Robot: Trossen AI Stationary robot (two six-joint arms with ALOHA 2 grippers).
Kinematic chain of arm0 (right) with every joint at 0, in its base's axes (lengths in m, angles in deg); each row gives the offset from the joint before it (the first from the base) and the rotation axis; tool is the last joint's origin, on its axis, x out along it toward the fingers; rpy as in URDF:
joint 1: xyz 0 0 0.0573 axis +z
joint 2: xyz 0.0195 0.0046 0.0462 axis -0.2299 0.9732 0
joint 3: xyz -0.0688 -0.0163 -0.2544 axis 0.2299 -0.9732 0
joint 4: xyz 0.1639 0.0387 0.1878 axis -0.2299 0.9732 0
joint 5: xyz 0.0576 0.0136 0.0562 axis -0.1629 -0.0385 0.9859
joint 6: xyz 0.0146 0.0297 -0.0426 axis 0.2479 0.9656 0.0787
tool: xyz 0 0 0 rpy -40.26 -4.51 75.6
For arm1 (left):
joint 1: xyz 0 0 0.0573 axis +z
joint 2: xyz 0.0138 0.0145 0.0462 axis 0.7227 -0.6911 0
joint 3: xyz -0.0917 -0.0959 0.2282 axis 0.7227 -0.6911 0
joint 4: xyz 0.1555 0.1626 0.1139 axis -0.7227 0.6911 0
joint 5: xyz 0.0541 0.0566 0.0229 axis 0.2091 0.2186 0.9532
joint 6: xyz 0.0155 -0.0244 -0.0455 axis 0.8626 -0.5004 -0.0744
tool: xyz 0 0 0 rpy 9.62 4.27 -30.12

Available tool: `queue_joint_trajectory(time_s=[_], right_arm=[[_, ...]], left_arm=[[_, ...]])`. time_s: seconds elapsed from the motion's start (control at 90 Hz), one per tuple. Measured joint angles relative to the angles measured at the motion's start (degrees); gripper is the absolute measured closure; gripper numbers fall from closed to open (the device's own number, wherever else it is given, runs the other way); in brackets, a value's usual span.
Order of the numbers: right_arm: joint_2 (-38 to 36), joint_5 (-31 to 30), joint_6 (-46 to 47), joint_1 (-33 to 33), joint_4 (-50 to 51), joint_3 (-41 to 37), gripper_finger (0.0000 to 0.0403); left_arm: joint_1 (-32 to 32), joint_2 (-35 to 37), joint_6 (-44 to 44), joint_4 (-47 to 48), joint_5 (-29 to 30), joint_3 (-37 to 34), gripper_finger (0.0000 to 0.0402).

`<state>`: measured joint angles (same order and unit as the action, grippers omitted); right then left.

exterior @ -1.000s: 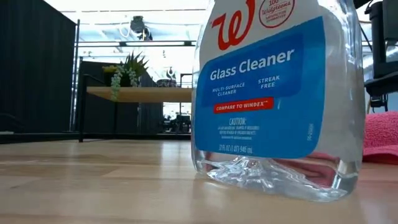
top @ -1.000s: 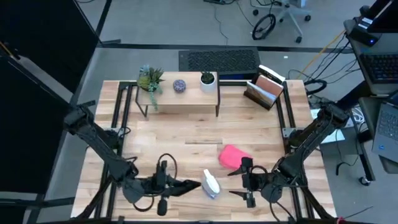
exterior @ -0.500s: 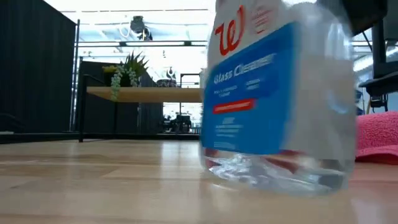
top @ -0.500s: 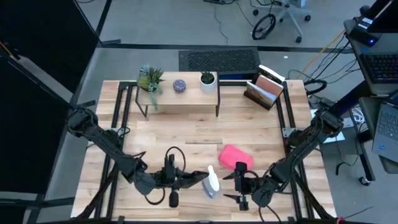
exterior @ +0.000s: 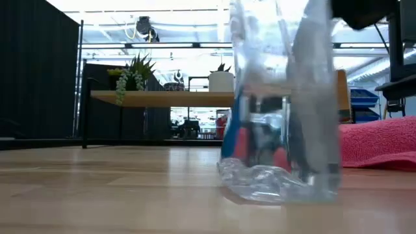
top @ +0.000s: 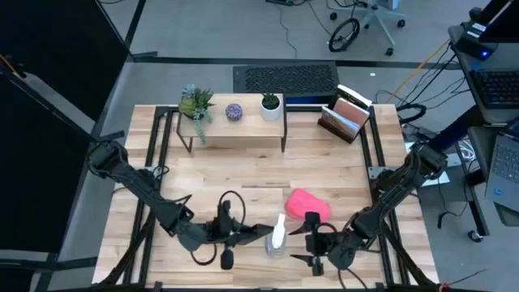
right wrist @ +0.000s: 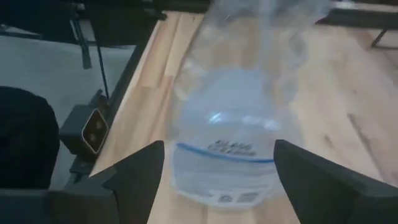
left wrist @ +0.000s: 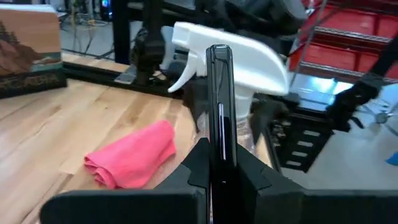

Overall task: Apply microfiber cloth
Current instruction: Spray the back of the cellphone using the spray bottle

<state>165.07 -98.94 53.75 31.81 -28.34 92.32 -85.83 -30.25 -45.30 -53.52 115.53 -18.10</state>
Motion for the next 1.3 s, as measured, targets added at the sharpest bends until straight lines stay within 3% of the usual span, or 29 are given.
queue_joint_trajectory(time_s=[0.233,0.389,0.5,0.867,1.044,1.3], right_arm=[[-1.79,0.02,8.54,0.0,-2.54,0.0,0.0117],[-1.82,-0.02,2.45,0.0,-2.15,0.0,0.0117],[-1.91,-0.35,3.11,-0.13,-2.2,0.0,0.0111],[-6.34,-0.57,-0.36,-0.92,-1.51,0.0,0.0008],[-9.65,-0.22,-5.97,-0.39,-1.78,0.0,0.0027],[-10.91,-0.48,-3.37,-0.14,-2.43,0.0,0.0031]], left_arm=[[-0.72,1.35,1.12,1.49,1.07,-0.02,0.0391],[-0.78,2.1,1.79,1.38,1.22,-0.02,0.0391],[-0.98,2.16,2.78,1.49,1.22,-0.02,0.0391],[-1.09,2.23,2.58,2.86,1.22,-0.02,0.0391],[-1.09,4.03,3.66,2.97,1.38,-0.02,0.0391],[-1.14,7.16,5.62,4.48,3.44,-0.02,0.0391]])
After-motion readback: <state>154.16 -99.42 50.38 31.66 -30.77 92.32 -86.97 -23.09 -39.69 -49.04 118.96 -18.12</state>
